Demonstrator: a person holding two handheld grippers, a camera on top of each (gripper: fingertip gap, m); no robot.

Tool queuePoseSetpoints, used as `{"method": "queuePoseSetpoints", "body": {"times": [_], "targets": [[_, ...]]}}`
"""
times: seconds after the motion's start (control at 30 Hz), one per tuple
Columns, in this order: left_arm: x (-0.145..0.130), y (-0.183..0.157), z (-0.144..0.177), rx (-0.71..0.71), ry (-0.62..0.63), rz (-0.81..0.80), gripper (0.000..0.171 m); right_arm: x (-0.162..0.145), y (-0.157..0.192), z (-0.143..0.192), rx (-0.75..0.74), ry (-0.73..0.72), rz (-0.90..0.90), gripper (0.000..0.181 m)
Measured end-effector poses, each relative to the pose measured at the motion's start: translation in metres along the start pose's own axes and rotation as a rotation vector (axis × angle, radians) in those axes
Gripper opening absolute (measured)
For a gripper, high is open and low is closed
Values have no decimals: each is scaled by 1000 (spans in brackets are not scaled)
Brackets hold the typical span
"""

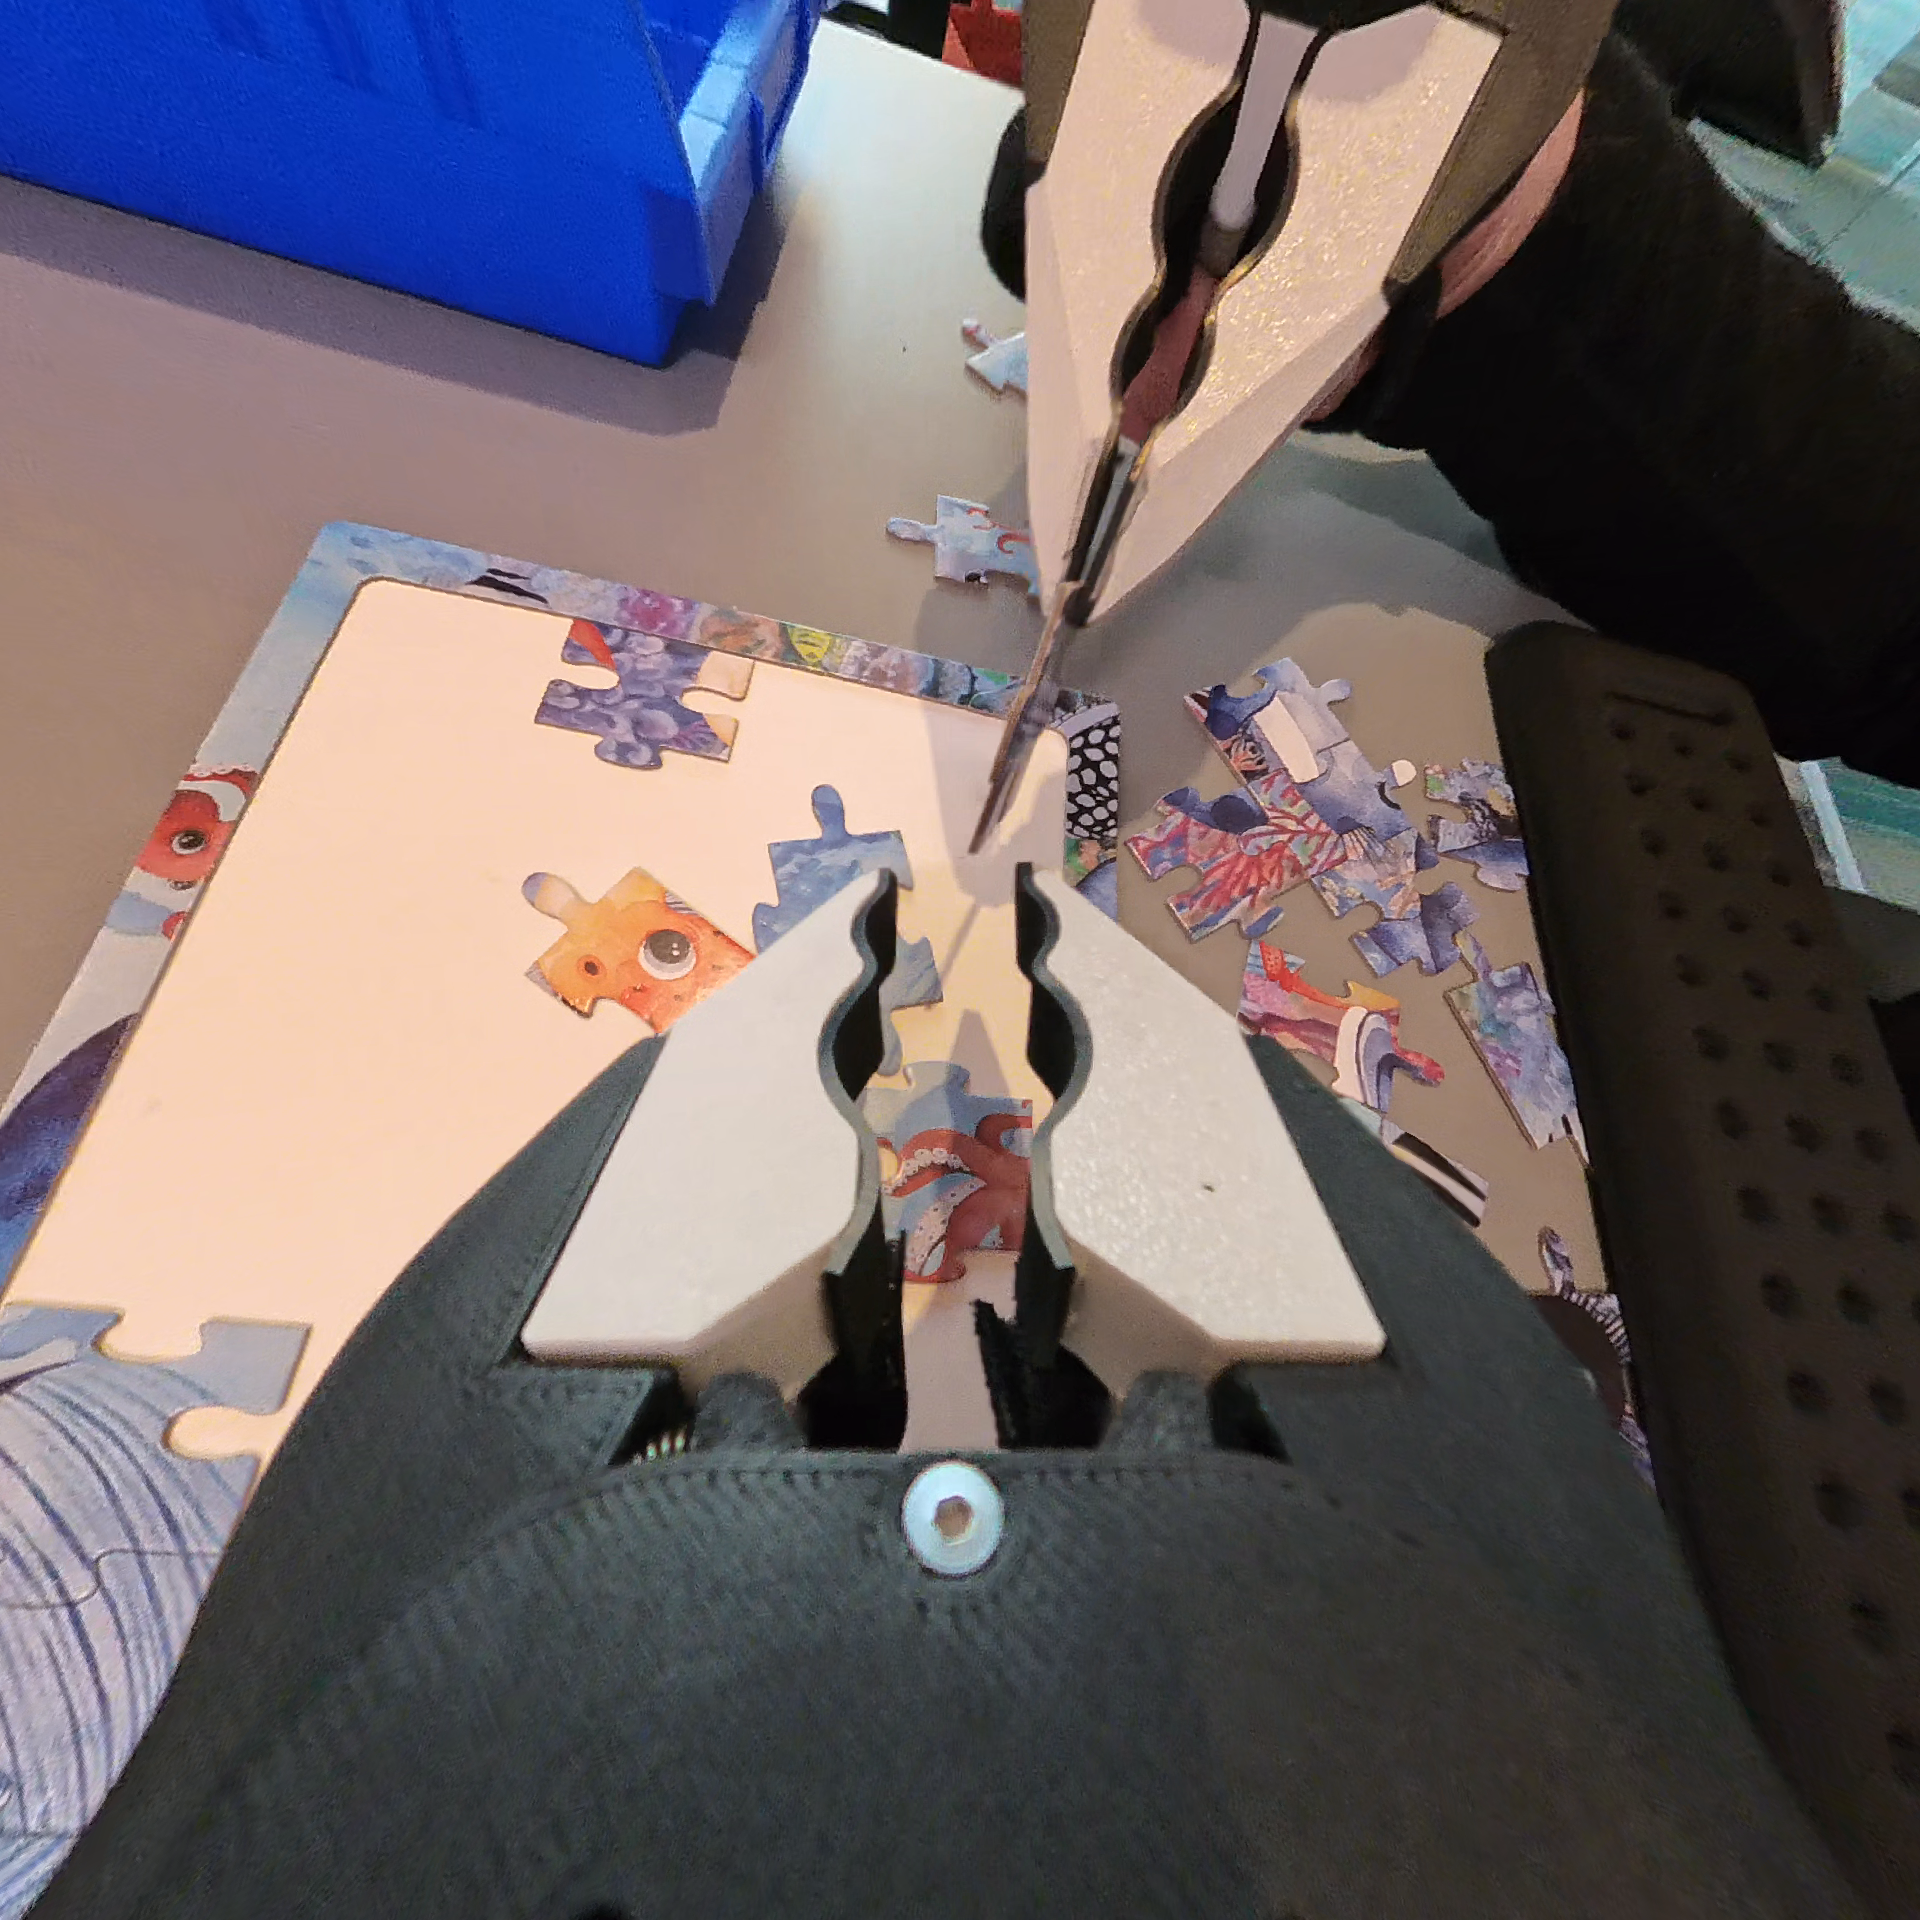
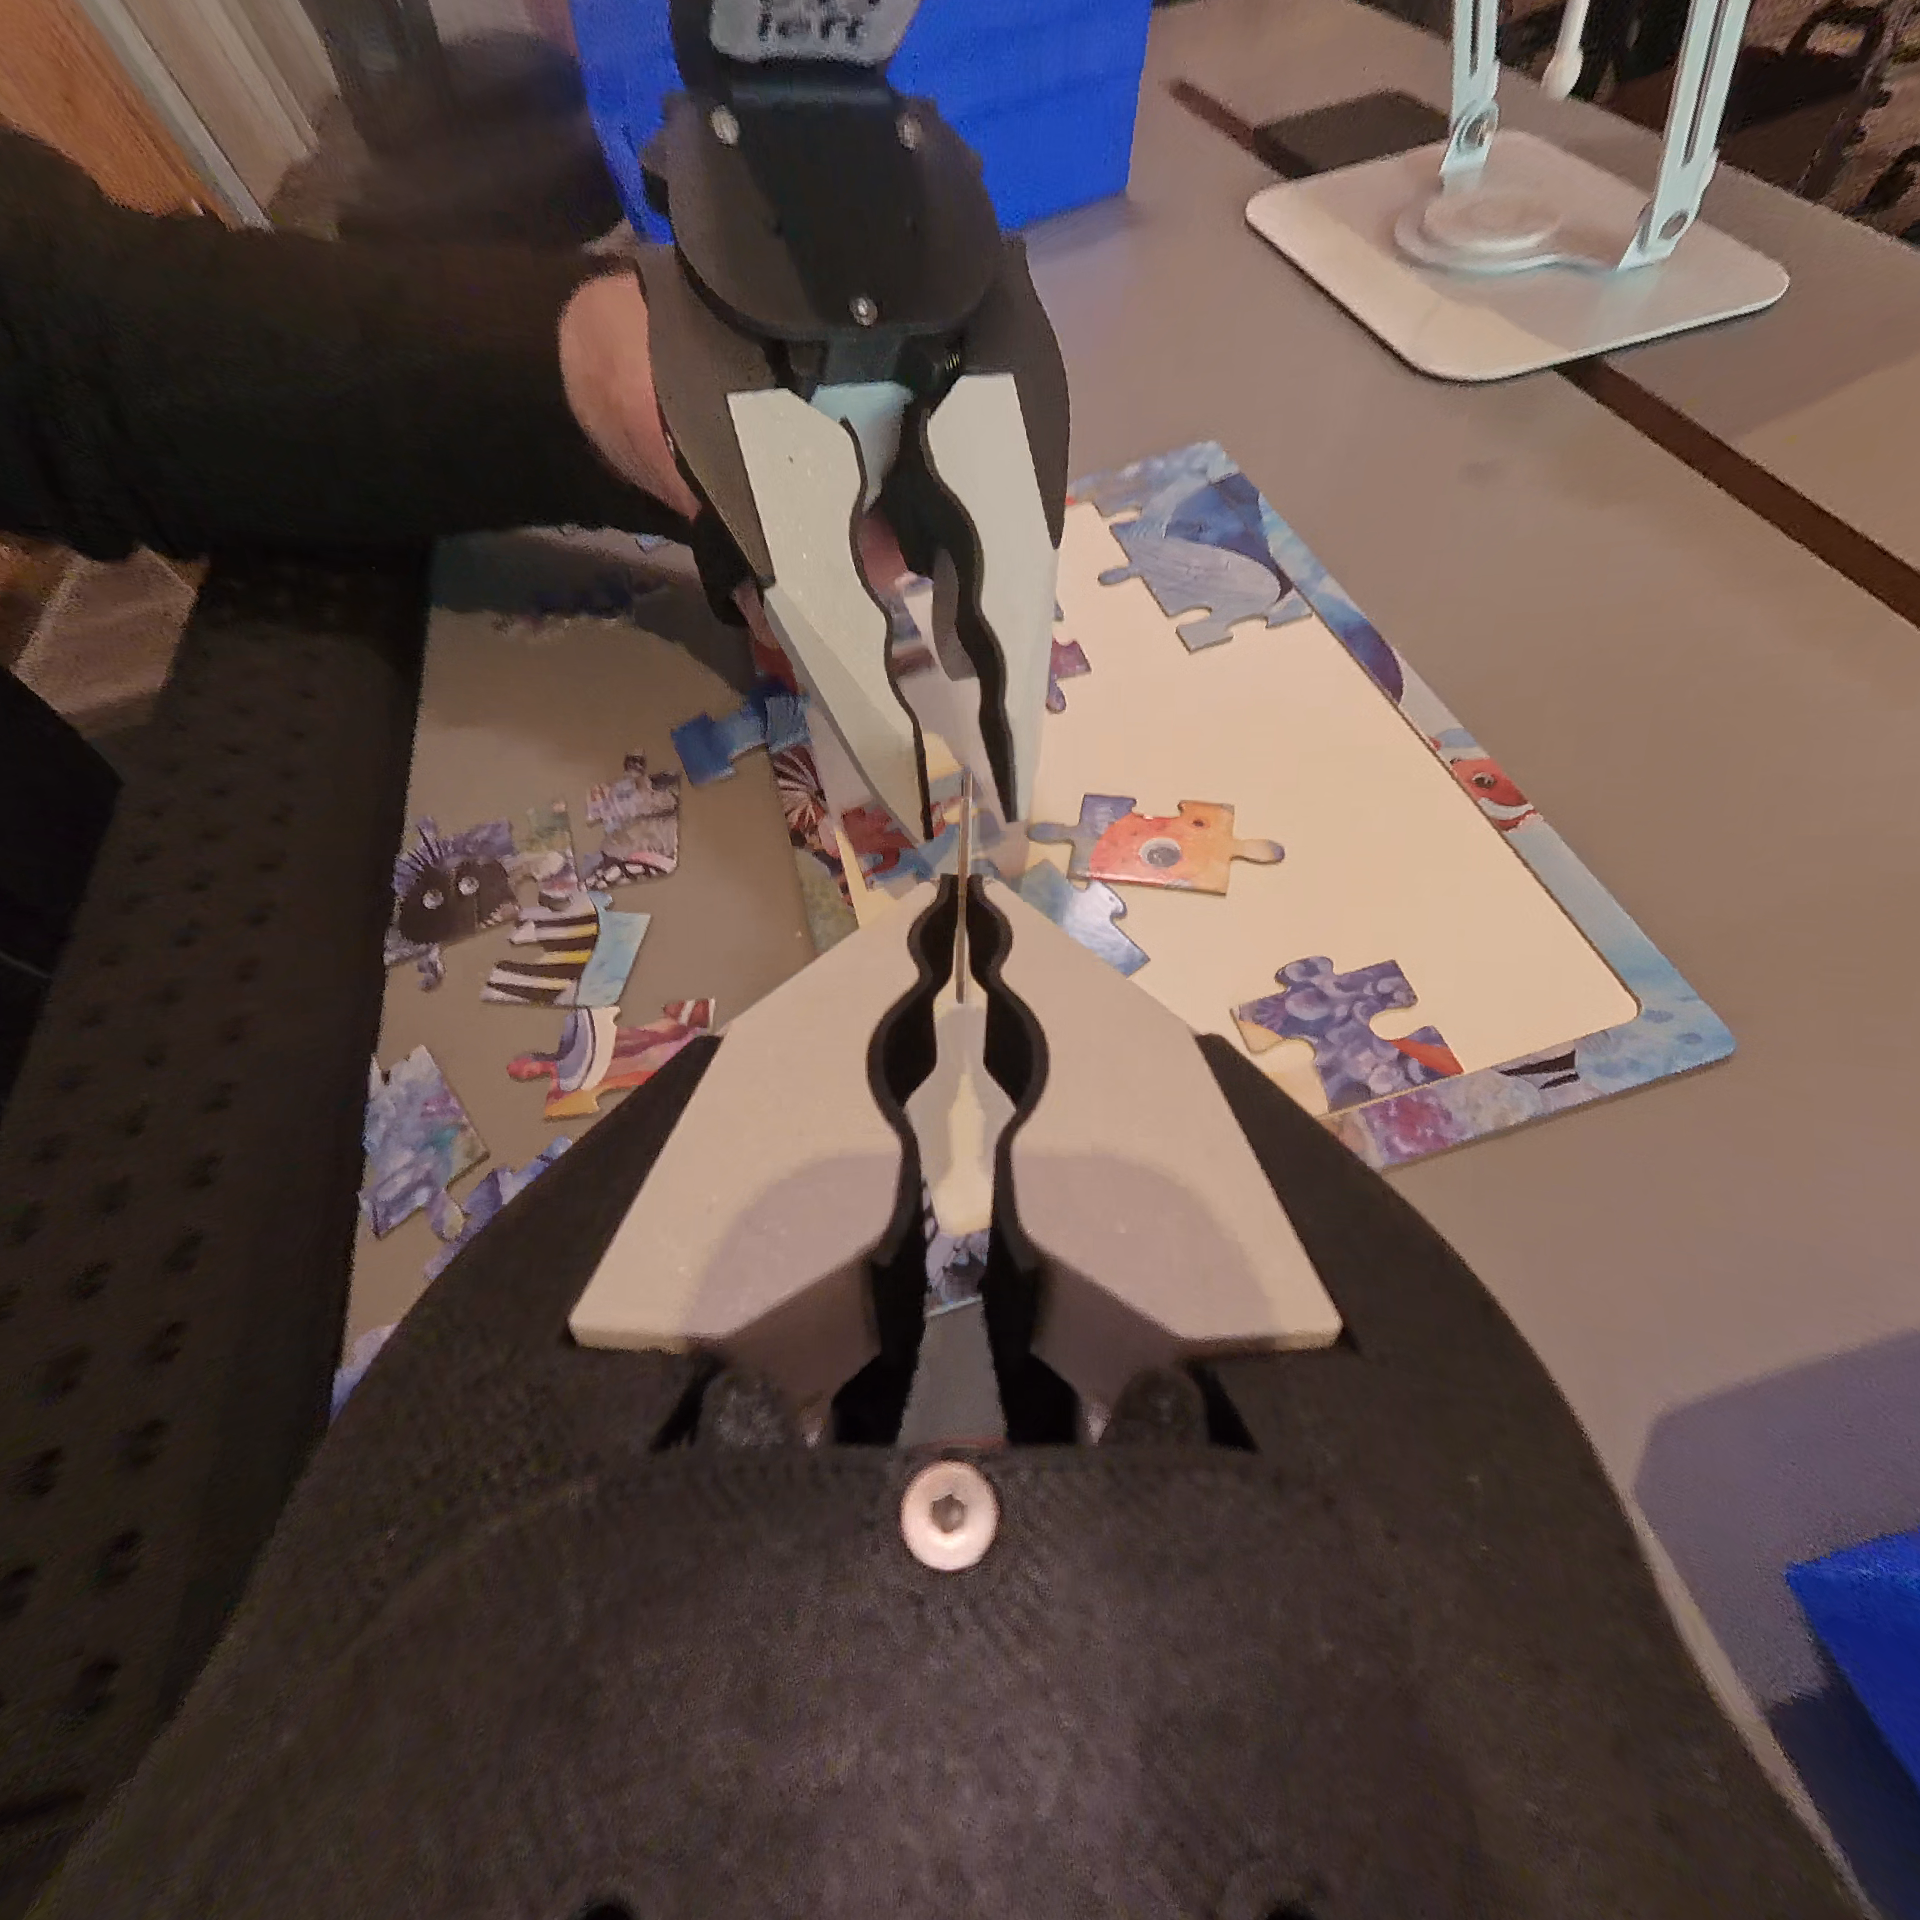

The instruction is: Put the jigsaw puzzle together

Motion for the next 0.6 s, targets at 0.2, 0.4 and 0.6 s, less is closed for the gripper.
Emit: {"method": "queuePoseSetpoints", "body": {"times": [0.2, 0.4, 0.6], "targets": [[2, -5, -2, -66, -32, 30, 28, 13, 1, 5, 10, -94, -28, 0], [12, -19, -4, -167, -122, 53, 11, 22, 4, 4, 52, -167, -63, 0], [19, -21, 5, -223, -190, 80, 1, 24, 3, 8, 66, -194, -82, 0]]}}
Point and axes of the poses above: each gripper's, where its closed fingertips meet, z back along the fingers, x out of its top, y = z × x across the jaws, the point moved 3 cm from there along z, back along the fingers, and after that the axes turned 5 degrees about z, right-handed, at the moved point
